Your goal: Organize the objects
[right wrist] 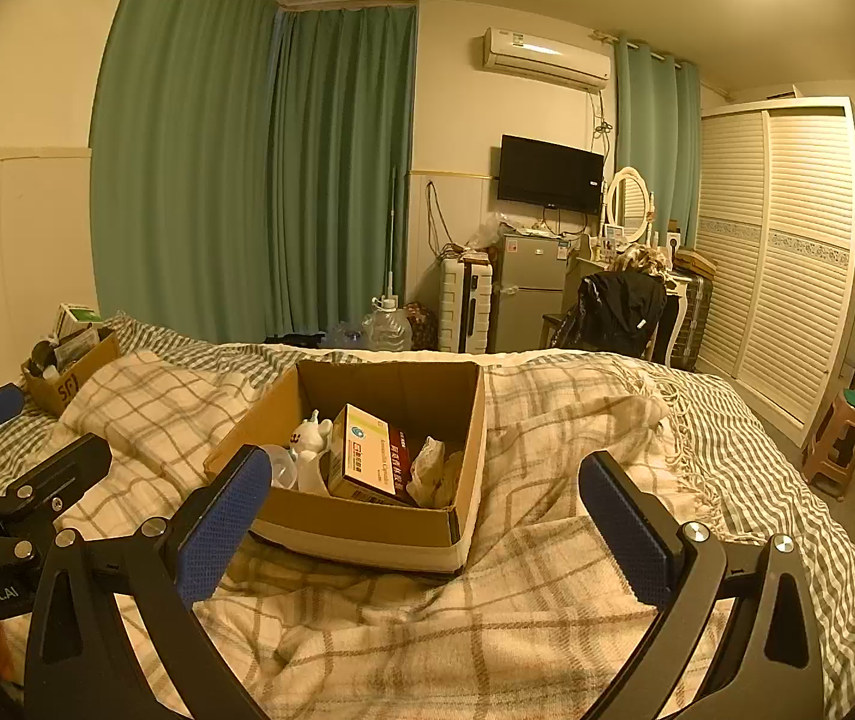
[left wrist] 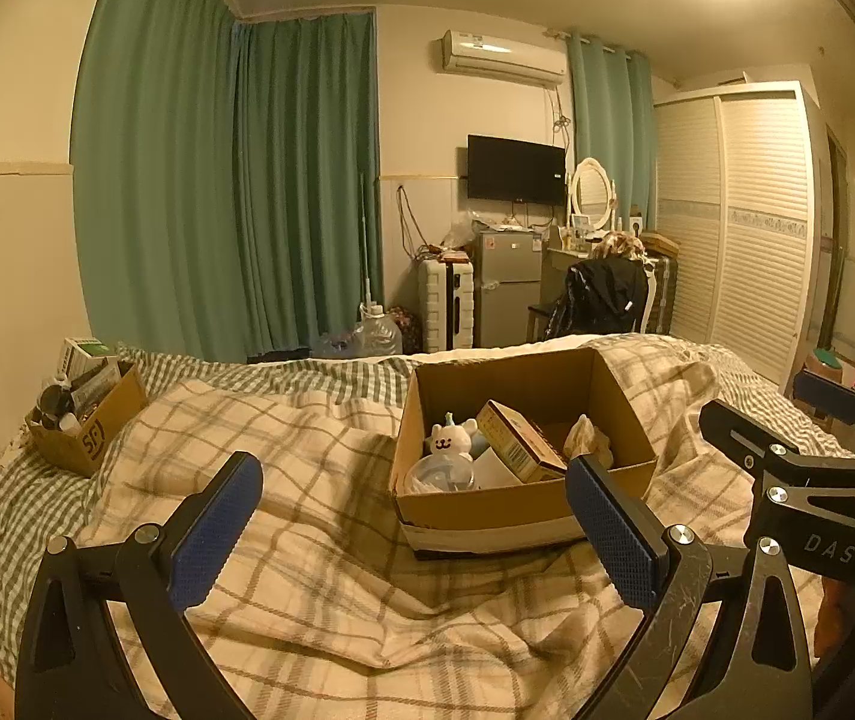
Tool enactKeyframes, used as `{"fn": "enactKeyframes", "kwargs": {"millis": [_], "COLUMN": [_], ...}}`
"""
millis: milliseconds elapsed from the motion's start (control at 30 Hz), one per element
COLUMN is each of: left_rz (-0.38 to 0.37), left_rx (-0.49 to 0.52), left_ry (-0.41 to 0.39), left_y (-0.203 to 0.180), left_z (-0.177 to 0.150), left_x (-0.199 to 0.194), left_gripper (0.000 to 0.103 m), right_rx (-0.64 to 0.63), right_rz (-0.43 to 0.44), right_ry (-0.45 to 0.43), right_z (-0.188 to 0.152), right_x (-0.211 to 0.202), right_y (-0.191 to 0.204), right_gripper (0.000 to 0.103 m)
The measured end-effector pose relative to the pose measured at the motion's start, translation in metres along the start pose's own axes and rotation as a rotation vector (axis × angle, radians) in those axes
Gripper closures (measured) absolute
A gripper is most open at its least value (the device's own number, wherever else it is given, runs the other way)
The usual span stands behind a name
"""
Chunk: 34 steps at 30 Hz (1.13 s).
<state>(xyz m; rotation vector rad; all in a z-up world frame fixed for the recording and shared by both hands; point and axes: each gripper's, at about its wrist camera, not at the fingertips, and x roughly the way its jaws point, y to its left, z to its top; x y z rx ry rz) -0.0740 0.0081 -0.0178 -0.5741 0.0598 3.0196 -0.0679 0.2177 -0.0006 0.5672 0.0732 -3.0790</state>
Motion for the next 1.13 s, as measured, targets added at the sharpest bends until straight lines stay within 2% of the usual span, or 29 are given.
{"fn": "enactKeyframes", "kwargs": {"millis": [1133], "left_rz": [0.012], "left_rx": [-0.031], "left_ry": [0.018], "left_y": [0.0027], "left_z": [-0.0024], "left_x": [0.0029], "left_gripper": [0.0], "right_rx": [-0.002], "right_rz": [0.001], "right_ry": [0.012], "right_z": [-0.002], "right_x": [0.0021], "right_y": [-0.0005], "right_gripper": [0.0]}}
